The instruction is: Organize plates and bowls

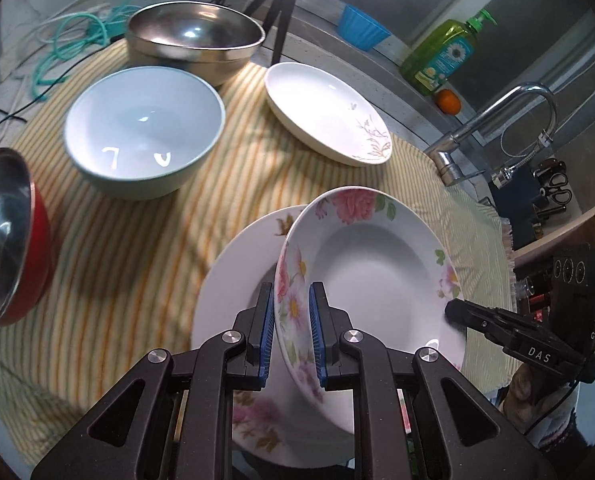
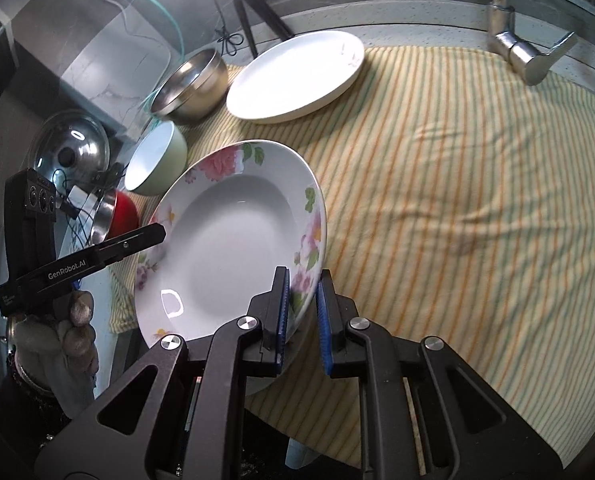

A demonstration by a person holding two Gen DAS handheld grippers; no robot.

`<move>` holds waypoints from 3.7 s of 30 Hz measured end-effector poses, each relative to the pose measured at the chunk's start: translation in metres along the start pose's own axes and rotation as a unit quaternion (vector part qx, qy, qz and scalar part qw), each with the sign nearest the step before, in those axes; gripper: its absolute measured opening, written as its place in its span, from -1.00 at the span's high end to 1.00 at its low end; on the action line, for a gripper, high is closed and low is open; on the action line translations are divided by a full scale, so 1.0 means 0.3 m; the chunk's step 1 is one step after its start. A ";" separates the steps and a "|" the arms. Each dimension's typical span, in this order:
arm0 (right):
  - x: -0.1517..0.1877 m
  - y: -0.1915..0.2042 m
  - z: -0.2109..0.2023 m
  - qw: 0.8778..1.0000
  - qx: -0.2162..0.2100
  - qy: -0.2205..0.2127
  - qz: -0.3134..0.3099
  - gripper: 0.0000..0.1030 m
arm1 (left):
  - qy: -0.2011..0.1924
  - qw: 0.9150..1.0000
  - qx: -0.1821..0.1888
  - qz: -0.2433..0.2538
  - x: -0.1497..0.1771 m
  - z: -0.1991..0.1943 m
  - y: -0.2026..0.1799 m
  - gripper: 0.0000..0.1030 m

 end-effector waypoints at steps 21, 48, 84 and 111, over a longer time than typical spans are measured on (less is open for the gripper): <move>0.056 0.057 0.108 0.998 0.024 0.046 -0.037 0.69 | -0.005 0.999 -0.042 0.019 0.055 0.011 0.060 0.71; 0.057 0.090 0.118 0.992 0.073 0.053 -0.084 0.37 | -0.012 0.993 -0.091 0.075 0.055 0.003 0.033 0.62; -0.450 -0.176 -0.067 0.998 0.024 -0.052 -0.031 0.18 | -0.062 0.995 -0.059 -0.054 -0.353 0.104 -0.114 0.62; -0.753 -0.316 0.218 1.000 -0.005 -0.007 -0.008 0.31 | 0.002 0.990 -0.121 -0.067 -0.495 0.308 -0.064 0.62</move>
Point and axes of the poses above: each gripper's, at about its wrist camera, not at the fingertips, and z roughly the way its jaws point, y to its left, x to its underside, the point moved 6 cm from there along z, roughly the way its jaws point, and after that the axes turned 12 degrees about -x, right-handed, at the moved point
